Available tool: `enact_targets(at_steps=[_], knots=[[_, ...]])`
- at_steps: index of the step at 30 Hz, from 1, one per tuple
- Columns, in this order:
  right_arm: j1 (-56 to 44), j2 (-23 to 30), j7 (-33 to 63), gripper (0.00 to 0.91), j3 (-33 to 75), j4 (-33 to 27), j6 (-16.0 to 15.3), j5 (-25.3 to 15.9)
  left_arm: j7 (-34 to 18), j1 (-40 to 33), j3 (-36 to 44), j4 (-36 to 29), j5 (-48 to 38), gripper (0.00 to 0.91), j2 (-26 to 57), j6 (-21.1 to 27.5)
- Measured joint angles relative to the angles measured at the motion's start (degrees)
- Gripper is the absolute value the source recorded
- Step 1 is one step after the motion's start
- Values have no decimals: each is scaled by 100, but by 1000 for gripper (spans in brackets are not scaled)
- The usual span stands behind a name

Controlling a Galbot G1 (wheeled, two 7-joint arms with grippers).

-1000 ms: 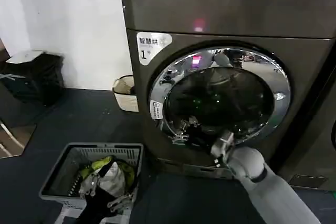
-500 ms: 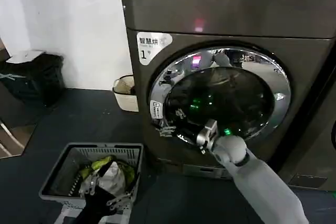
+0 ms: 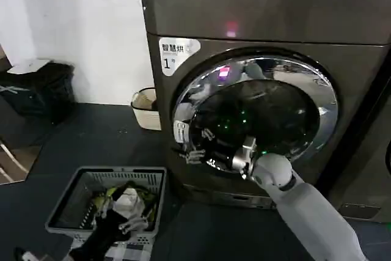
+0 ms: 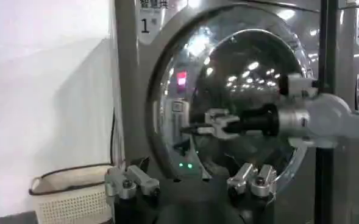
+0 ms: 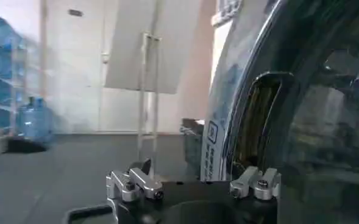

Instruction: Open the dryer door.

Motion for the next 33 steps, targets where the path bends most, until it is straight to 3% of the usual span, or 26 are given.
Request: enact_targets(at_steps=[10,17,33], knots=[[-526,-426,-1087,907,390,461,-48,41,295,-573,-224,756,-623,907,772,-372],[-1028,-711,-1766,907,805,881,-48,65,-40,-1046,-116,1312,-1393,907,1260,-373],[-2447,-1287,-3280,907,2138,1686,-73,192,-40,-2252,500,2605,-2198,907,2131,-439]])
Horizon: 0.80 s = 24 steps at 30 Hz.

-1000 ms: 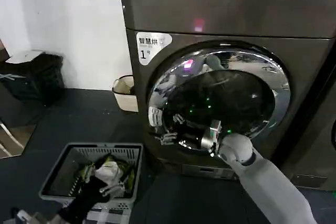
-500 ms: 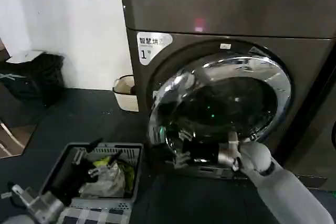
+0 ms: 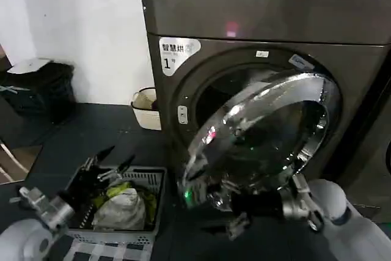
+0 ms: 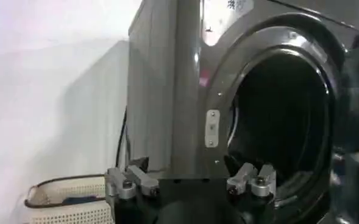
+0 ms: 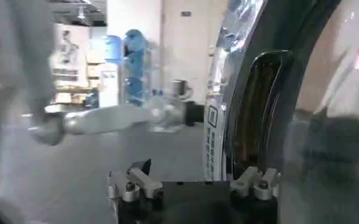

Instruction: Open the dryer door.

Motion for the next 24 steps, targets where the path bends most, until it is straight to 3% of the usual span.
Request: enact_targets(at_steps=[13,24], knots=[[-917,194,-460,907,1189,-51,170,29,72,-1083,1319,998,-575,907,647,-458],[-1540,743,-355,907,2581,-115,242,163,180,-2240,2851,1084,-498,907,711,-522]])
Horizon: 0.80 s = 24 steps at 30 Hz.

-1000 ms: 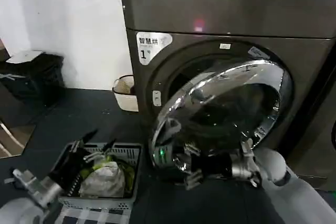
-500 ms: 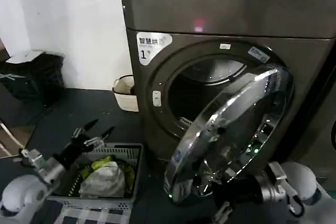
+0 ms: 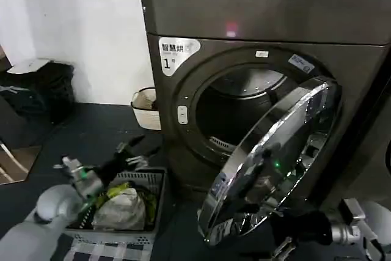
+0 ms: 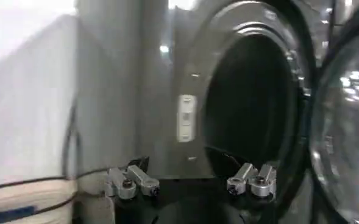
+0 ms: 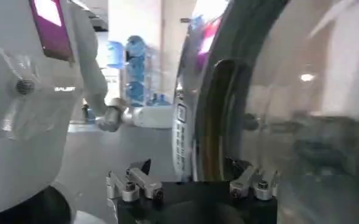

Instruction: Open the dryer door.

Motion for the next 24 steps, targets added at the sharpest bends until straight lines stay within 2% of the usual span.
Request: enact_targets(at_steps=[9,20,24], knots=[[-630,675,543,907,1474,68,229,-156,49,-773,1052,104,-66,907,-277,20],[-1215,1391,2151,907,3301,311,189,-165,351,-1257,1971,-26,-74,907,-372,29],[-1363,1563,3080,907,3847,361,-8,-45,377,-1273,2205,-126,8,907,-387,91]])
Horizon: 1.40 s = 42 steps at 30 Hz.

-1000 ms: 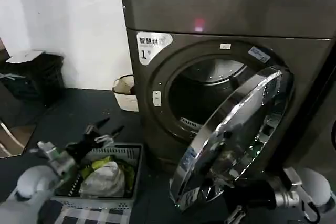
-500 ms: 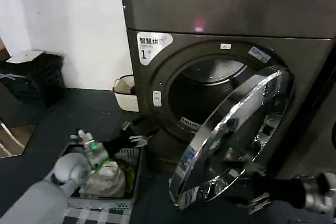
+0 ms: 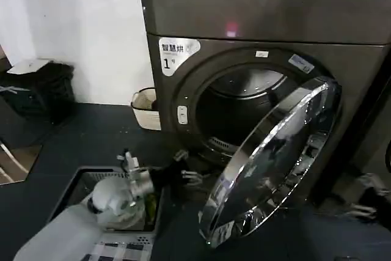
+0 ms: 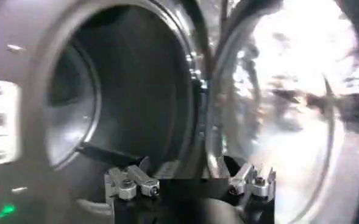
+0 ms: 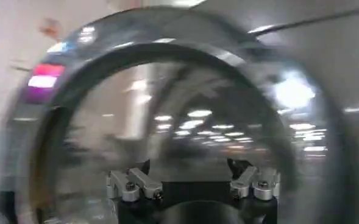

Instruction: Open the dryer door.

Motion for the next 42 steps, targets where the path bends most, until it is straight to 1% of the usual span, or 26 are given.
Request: enact_targets(at_steps=[3,6,9,11,14,17,21,25,29,32,39,42], knots=[[-14,12,779,907,346,-39,2,-82,-59,23,138,-101,-69,907,-6,139],[-42,-33,1528,907,686,-118,-151,-253,-111,1,289,-205,4,907,-9,82],[-101,-94,1960,907,1065,-194,-200,-340,-157,-91,501,-268,35,907,-36,55],[-137,-135,2183,907,1334,-275,-249,-534,-206,-161,665,-273,17,907,-79,45],[-164,-224,2584,907,1768,-446,-310,-941,-224,-299,935,-306,-20,907,-183,46],[-206,-327,2980,907,2185,-638,-477,-1126,-259,-466,1203,-351,-95,907,-298,54],[-304,-418,3360,907,2713,-916,-497,-1387,-344,-761,1581,-361,-164,907,-473,54],[-411,-460,3792,907,3174,-1134,-301,-1417,-485,-1061,1908,-272,-185,907,-703,24],[-511,-490,4154,907,3622,-1293,-255,-1408,-604,-1340,2235,-151,-183,907,-973,-4],[-584,-523,4208,907,3920,-1384,-203,-1416,-721,-1547,2488,-32,-152,907,-1200,-37],[-757,-558,4223,907,4421,-1540,-178,-1409,-787,-1907,2974,283,32,907,-1749,-174],[-804,-503,4155,907,4538,-1536,-171,-1227,-866,-2039,3138,472,28,907,-2032,-177]])
